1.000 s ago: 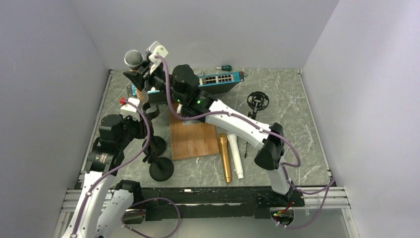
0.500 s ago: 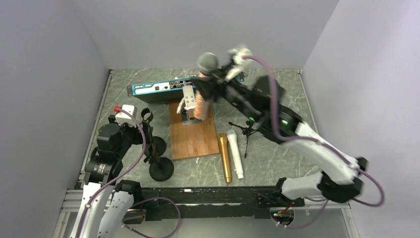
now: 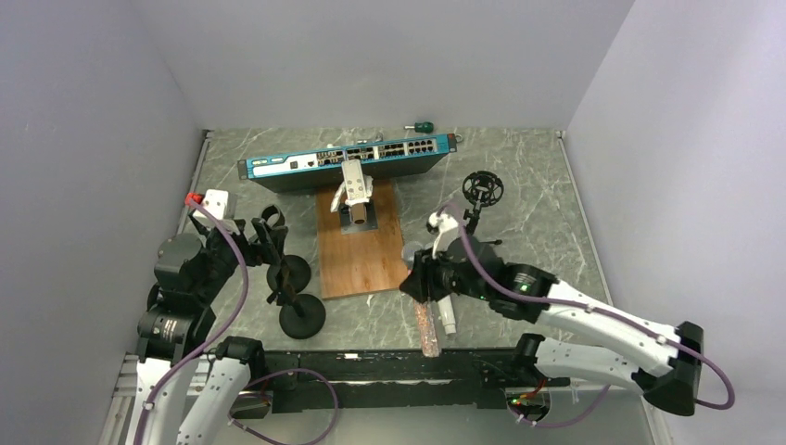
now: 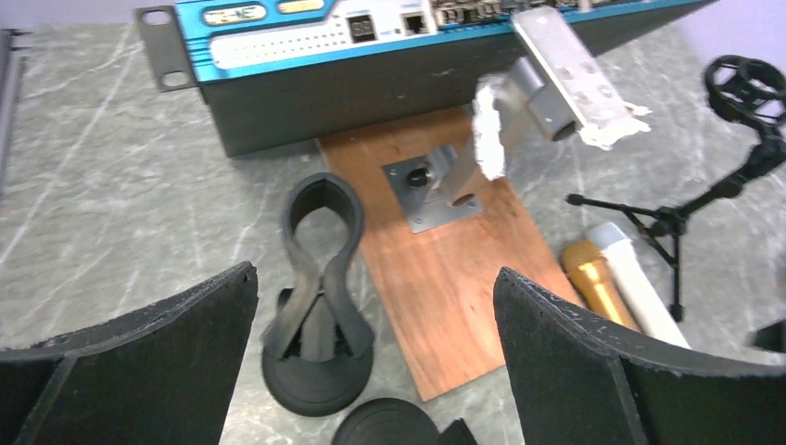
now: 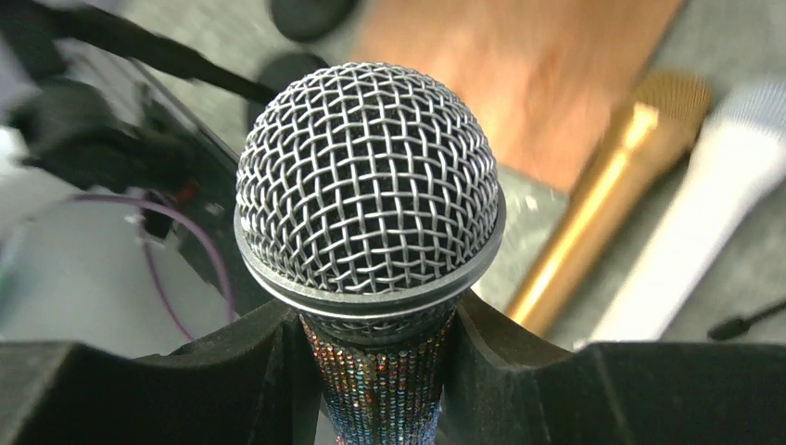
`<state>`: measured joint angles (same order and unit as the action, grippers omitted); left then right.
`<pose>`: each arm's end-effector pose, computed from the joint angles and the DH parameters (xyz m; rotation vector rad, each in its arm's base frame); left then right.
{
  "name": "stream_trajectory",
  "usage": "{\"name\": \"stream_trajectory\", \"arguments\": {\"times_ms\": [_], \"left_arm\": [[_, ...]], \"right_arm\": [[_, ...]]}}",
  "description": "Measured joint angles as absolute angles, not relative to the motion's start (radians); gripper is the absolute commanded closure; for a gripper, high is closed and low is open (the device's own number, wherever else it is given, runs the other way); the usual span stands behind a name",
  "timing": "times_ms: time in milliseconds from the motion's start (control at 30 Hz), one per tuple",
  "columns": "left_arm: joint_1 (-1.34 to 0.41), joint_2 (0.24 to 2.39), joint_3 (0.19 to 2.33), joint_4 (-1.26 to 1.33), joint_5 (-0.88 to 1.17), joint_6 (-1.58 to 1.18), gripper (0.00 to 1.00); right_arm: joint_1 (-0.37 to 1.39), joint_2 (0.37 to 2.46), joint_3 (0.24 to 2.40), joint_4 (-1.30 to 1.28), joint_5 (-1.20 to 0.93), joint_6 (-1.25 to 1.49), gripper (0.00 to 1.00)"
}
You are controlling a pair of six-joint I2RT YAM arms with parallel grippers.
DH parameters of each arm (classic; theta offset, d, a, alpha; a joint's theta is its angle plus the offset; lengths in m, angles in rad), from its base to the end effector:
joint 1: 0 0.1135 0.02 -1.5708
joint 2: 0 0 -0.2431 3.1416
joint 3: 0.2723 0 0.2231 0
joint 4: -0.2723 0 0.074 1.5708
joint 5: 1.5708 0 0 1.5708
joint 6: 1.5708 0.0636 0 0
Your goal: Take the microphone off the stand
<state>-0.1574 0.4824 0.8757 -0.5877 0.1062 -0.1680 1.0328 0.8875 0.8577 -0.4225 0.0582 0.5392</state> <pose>0.1123 -0.0247 0.3375 0.0681 1.7745 -0.3294 0.1091 0.1757 0.2955 -0.4875 2.0956 0.9084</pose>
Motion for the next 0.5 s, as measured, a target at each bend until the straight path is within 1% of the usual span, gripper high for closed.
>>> {"name": "stream_trajectory", "arguments": {"times_ms": [100, 200, 300, 400, 433, 500], "left_arm": [[-0.157, 0.486, 0.882, -0.592, 0.173, -0.202, 0.01], [-0.157, 0.505, 0.908, -0.619, 0.238, -0.224, 0.01], [-0.157, 0.516, 0.944, -0.641, 0.285, -0.232, 0.01], [-0.157, 0.498, 0.968, -0.656, 0.308, -0.234, 0.01], [-0.157, 0.489, 0.97, -0.657, 0.311, -0.234, 0.01], [-0.157, 0.471, 0.973, -0.657, 0.318, -0.235, 0.01]], "right_arm": [[1.033, 0.947, 0.773, -0.472, 0.047, 0.623, 1.0], [1.033, 1.003, 0.776, -0.501, 0.076, 0.662, 1.0], [1.034, 1.073, 0.835, -0.612, 0.18, 0.68, 1.0], [1.034, 1.163, 0.916, -0.759, 0.328, 0.696, 1.0], [1.034, 1.18, 0.936, -0.817, 0.387, 0.701, 1.0], [1.034, 1.17, 0.944, -0.857, 0.428, 0.701, 1.0]]}}
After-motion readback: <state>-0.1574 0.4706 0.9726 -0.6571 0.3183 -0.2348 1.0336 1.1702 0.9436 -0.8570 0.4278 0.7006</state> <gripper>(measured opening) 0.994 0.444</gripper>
